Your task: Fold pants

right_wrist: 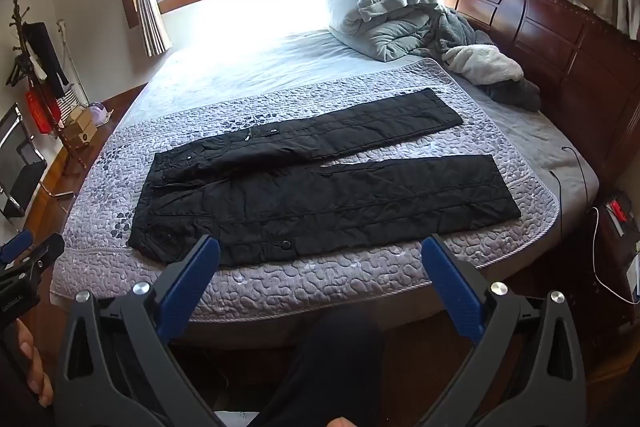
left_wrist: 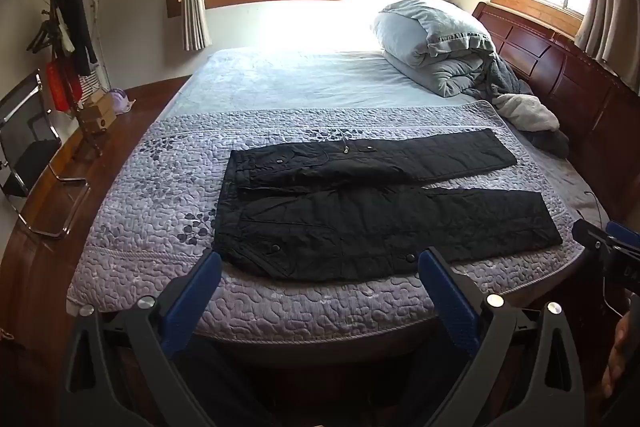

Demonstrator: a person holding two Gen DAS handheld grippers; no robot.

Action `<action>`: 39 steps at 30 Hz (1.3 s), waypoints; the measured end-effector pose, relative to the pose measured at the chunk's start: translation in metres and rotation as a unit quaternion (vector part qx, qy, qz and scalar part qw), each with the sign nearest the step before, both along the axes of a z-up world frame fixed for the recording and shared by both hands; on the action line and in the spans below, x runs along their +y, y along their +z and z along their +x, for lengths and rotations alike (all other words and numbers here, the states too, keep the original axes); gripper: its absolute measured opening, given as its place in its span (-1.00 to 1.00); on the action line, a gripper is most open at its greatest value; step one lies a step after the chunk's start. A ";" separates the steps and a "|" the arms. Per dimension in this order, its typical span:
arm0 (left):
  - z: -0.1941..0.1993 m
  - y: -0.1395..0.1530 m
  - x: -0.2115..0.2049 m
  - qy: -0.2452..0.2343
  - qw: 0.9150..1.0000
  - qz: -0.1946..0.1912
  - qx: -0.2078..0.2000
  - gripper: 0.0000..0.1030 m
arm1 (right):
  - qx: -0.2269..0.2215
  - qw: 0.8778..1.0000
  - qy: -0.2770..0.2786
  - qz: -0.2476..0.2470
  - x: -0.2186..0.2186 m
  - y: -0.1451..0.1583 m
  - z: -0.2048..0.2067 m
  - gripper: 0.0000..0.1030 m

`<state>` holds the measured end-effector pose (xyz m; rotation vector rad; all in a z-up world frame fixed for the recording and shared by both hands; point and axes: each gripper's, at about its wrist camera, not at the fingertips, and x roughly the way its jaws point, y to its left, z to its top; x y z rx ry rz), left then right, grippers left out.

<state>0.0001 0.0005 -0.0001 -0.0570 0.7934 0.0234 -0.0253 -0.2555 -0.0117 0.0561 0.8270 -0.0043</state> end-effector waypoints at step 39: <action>0.002 0.000 0.004 0.006 1.000 -0.004 -0.001 0.93 | 0.004 1.000 -0.004 -0.006 -0.003 -0.002 0.002 0.95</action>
